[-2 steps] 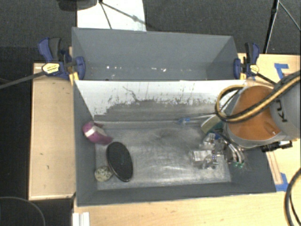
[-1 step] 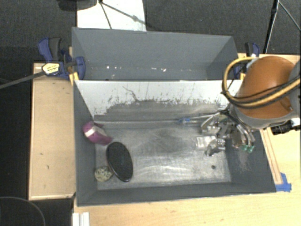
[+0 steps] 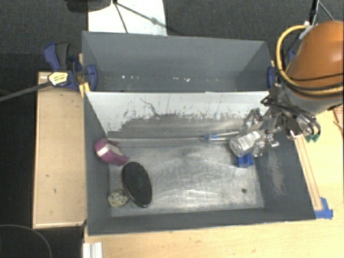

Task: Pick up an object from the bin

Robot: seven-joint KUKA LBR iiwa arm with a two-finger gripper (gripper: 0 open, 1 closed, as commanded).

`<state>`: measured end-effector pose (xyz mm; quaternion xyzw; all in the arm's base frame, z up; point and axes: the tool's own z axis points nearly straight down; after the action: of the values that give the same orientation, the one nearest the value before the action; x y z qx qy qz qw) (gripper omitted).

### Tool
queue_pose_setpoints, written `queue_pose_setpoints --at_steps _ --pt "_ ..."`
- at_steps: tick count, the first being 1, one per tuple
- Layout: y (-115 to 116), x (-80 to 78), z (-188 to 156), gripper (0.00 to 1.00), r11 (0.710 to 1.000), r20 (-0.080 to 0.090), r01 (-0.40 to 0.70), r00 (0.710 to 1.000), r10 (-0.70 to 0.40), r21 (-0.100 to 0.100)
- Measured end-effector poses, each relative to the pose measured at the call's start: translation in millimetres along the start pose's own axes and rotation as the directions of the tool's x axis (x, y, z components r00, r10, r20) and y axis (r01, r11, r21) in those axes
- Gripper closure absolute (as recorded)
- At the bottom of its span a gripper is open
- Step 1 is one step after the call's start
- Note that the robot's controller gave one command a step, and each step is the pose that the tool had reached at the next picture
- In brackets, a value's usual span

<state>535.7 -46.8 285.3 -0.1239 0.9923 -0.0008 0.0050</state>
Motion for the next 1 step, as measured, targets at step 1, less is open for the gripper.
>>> queue_pose_setpoints --at_steps 1 --pt "20.5 32.4 100.9 1.00 0.998 -0.015 0.058 0.998 -0.058 -0.007"
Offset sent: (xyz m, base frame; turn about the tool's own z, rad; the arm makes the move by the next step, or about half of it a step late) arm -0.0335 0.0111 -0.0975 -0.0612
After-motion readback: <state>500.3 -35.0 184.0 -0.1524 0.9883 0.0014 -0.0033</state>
